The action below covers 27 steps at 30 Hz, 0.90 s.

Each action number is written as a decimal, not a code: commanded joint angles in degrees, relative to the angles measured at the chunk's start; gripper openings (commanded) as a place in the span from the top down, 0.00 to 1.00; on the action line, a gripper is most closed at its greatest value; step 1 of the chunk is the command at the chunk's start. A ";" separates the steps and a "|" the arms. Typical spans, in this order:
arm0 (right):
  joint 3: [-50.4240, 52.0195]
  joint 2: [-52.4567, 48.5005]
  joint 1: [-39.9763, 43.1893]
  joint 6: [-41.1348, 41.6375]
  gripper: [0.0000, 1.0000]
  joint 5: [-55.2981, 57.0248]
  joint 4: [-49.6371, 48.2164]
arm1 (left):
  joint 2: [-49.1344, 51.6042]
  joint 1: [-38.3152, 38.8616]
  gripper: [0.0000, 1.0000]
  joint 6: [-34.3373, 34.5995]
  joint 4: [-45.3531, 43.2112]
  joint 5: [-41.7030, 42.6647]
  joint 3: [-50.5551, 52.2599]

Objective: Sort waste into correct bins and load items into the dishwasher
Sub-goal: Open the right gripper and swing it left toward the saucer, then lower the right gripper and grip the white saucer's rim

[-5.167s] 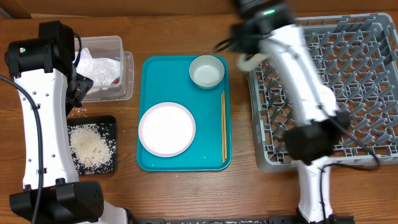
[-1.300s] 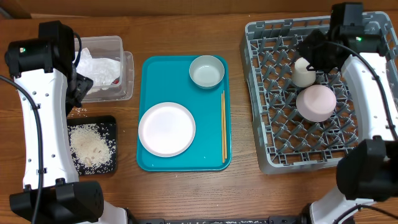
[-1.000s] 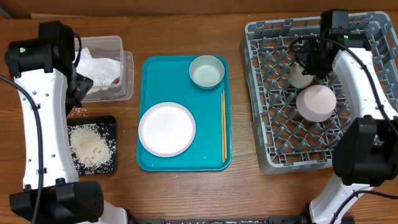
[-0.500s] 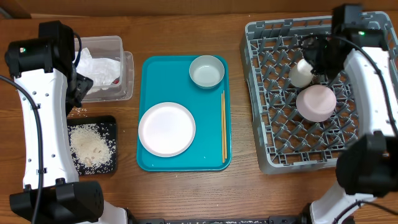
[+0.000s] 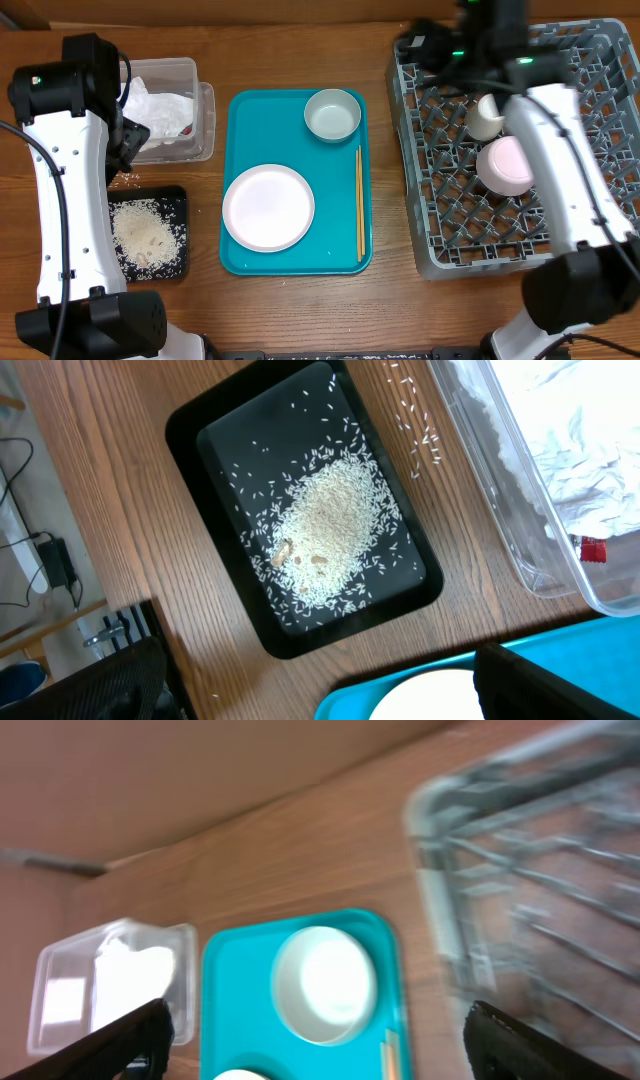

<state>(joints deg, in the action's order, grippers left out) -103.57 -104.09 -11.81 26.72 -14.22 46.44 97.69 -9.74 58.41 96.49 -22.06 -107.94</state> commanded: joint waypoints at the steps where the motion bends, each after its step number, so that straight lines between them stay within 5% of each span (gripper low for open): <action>1: 0.87 -3.30 -5.70 -1.75 0.04 4.50 -3.13 | -1.05 0.74 0.00 1.18 0.15 -0.33 -0.85; 18: 0.83 -19.91 -24.87 -13.05 0.01 24.70 -14.97 | -1.05 0.74 0.00 1.18 0.15 -0.33 -0.85; 27: 0.83 -24.92 -25.05 -13.07 0.16 24.76 -16.63 | -1.05 0.74 0.00 1.18 0.15 -0.33 -0.85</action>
<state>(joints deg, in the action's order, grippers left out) -102.45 -126.04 -37.15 13.98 9.28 30.39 97.69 -9.74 58.41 96.49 -22.06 -107.94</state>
